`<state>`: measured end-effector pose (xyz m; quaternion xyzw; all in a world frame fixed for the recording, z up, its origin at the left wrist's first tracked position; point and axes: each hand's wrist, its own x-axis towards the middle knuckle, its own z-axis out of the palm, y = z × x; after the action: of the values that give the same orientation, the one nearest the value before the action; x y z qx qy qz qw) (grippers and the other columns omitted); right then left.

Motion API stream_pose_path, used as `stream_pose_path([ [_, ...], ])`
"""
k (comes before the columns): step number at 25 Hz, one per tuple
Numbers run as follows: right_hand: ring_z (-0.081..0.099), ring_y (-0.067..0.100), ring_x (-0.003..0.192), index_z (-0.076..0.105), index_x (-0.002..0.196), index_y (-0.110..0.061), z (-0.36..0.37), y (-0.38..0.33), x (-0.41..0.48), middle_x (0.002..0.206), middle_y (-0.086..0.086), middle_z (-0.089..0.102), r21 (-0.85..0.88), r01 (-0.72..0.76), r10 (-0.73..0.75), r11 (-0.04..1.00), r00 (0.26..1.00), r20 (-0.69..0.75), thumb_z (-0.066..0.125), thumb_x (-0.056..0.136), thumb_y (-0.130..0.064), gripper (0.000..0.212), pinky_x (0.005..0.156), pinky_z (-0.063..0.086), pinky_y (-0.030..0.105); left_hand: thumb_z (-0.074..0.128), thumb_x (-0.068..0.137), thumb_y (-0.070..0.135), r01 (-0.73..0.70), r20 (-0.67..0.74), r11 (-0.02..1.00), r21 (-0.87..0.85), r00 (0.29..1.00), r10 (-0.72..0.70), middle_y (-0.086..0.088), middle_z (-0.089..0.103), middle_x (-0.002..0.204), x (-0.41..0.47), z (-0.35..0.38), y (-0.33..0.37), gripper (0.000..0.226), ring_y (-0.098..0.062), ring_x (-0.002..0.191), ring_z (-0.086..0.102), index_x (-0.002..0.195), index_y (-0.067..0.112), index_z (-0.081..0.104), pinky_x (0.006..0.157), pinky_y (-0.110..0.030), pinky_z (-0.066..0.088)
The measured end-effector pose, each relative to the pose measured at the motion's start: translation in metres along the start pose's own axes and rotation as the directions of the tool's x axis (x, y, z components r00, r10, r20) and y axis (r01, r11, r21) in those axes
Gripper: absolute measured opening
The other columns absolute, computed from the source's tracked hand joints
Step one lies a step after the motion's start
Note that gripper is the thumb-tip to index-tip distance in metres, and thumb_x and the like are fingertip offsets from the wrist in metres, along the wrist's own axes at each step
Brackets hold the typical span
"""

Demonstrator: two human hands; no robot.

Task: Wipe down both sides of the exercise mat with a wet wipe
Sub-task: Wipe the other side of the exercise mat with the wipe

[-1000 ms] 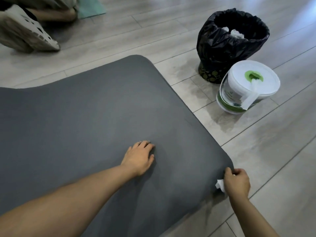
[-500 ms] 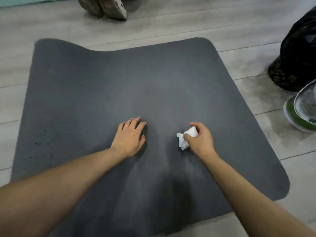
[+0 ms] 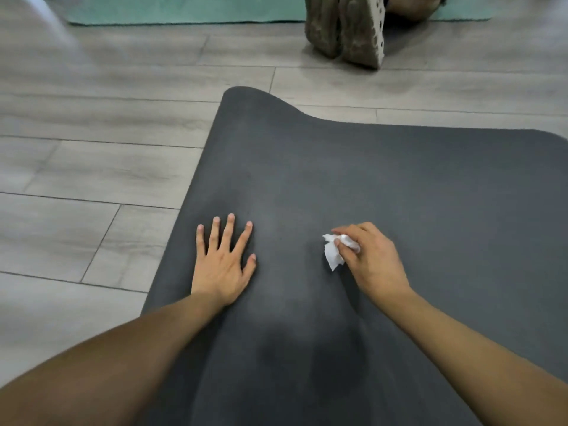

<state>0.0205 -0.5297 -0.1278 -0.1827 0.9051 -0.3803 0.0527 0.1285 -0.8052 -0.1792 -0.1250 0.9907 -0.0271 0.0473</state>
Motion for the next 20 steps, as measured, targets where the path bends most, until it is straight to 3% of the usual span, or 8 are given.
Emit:
stream_pose_path([
  [2, 0.055, 0.012, 0.09, 0.069, 0.112, -0.028, 0.033, -0.002, 0.026, 0.104, -0.009, 0.058, -0.027, 0.102, -0.104, 0.994, 0.99, -0.09, 0.058, 0.096, -0.021, 0.02, 0.077, 0.047, 0.026, 0.026, 0.097, 0.057, 0.031, -0.024, 0.993, -0.113, 0.999, -0.034, -0.007, 0.017, 0.171, 0.002, 0.019, -0.002, 0.07, -0.034, 0.157, 0.012, 0.163, 0.035, 0.016, 0.124, -0.061, 0.007],
  [5, 0.054, 0.021, 0.106, 0.06, 0.132, -0.025, 0.071, 0.016, 0.027, 0.121, -0.002, 0.058, -0.152, 0.144, -0.159, 0.978, 0.983, -0.095, 0.059, 0.094, -0.012, 0.04, 0.092, 0.046, 0.034, 0.029, 0.096, 0.057, 0.01, -0.035, 0.985, -0.172, 0.999, -0.016, -0.003, 0.012, 0.171, 0.003, 0.021, -0.009, 0.071, -0.03, 0.158, 0.006, 0.163, 0.039, 0.011, 0.126, -0.057, 0.003],
  [9, 0.051, 0.026, 0.116, 0.051, 0.142, -0.023, 0.075, 0.023, 0.027, 0.134, 0.003, 0.054, -0.224, 0.123, -0.133, 0.967, 0.991, -0.03, 0.055, 0.095, -0.013, 0.048, 0.101, 0.04, 0.037, 0.039, 0.093, 0.054, 0.035, 0.046, 0.985, -0.168, 0.999, -0.028, -0.006, 0.023, 0.168, 0.002, 0.012, -0.006, 0.072, -0.033, 0.155, 0.017, 0.161, 0.036, 0.023, 0.126, -0.056, 0.008],
  [11, 0.052, 0.027, 0.118, 0.05, 0.143, -0.023, 0.074, 0.019, 0.031, 0.136, 0.003, 0.053, -0.241, 0.104, -0.11, 0.965, 0.994, -0.012, 0.051, 0.097, -0.019, 0.046, 0.102, 0.04, 0.038, 0.052, 0.087, 0.048, 0.095, 0.028, 0.982, -0.163, 0.995, -0.092, -0.009, 0.048, 0.143, 0.024, -0.003, -0.005, 0.056, -0.037, 0.133, 0.044, 0.14, 0.031, 0.054, 0.114, -0.055, 0.028],
  [13, 0.053, 0.026, 0.121, 0.048, 0.144, -0.025, 0.075, 0.02, 0.035, 0.137, 0.001, 0.053, -0.257, 0.079, -0.08, 0.963, 0.997, 0.006, 0.048, 0.099, -0.024, 0.045, 0.103, 0.04, 0.038, 0.065, 0.081, 0.034, 0.087, -0.081, 0.98, -0.18, 0.991, -0.102, -0.007, 0.053, 0.115, 0.089, -0.027, -0.011, 0.03, -0.034, 0.101, 0.052, 0.108, 0.023, 0.062, 0.098, -0.05, 0.039],
  [15, 0.054, 0.024, 0.124, 0.048, 0.144, -0.027, 0.075, 0.02, 0.035, 0.14, -0.001, 0.053, -0.216, 0.081, -0.084, 0.973, 0.996, -0.004, 0.051, 0.097, -0.024, 0.046, 0.102, 0.041, 0.039, 0.065, 0.08, 0.028, 0.014, -0.173, 0.992, -0.127, 0.984, -0.036, -0.012, 0.053, 0.132, 0.162, -0.043, -0.028, 0.042, -0.036, 0.114, 0.052, 0.121, 0.017, 0.061, 0.11, -0.052, 0.037],
  [17, 0.056, 0.022, 0.123, 0.054, 0.139, -0.025, 0.071, 0.025, 0.032, 0.139, -0.002, 0.055, -0.231, 0.075, -0.093, 0.97, 0.993, -0.068, 0.052, 0.095, -0.021, 0.044, 0.099, 0.044, 0.039, 0.052, 0.084, 0.035, 0.019, -0.111, 0.994, -0.107, 0.993, -0.031, -0.014, 0.03, 0.163, 0.213, -0.044, -0.04, 0.072, -0.035, 0.148, 0.031, 0.153, 0.016, 0.04, 0.125, -0.052, 0.019],
  [20, 0.065, 0.016, 0.107, 0.072, 0.115, -0.02, 0.084, 0.019, 0.041, 0.121, 0.003, 0.068, -0.272, 0.142, -0.189, 0.952, 0.969, -0.156, 0.049, 0.093, -0.021, 0.032, 0.088, 0.05, 0.037, 0.038, 0.088, 0.043, 0.062, 0.002, 0.988, -0.14, 0.998, -0.063, -0.005, 0.005, 0.172, 0.239, -0.014, -0.049, 0.083, -0.027, 0.159, 0.004, 0.164, 0.024, 0.012, 0.129, -0.047, 0.004],
])
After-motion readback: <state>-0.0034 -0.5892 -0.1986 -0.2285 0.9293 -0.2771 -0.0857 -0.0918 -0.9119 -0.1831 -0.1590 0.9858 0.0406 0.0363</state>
